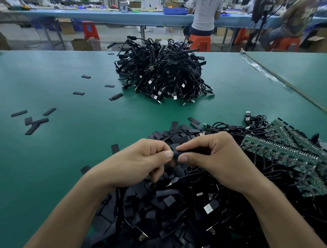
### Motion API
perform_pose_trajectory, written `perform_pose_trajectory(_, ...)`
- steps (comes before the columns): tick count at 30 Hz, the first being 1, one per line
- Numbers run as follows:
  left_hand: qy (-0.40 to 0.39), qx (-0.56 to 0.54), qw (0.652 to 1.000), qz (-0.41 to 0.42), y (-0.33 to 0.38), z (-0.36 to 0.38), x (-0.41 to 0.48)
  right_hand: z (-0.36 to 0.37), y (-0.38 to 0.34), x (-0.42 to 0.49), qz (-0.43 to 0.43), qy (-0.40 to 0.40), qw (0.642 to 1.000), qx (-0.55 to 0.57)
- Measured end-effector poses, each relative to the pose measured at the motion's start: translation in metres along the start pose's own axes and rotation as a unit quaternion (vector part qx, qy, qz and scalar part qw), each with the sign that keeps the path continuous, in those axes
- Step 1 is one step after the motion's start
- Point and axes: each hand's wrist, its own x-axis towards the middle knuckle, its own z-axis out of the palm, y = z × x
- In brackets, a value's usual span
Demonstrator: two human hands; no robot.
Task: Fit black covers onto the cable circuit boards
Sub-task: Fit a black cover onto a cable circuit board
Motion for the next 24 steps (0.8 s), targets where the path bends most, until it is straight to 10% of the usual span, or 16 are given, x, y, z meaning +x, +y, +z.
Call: perform_pose_trajectory(24,0.146,-0.192,0.970,-0.028,0.0006,-0.0077,-0.0003,0.0046,0.0002,0.0003,-0.088,0.100,0.984,-0.116)
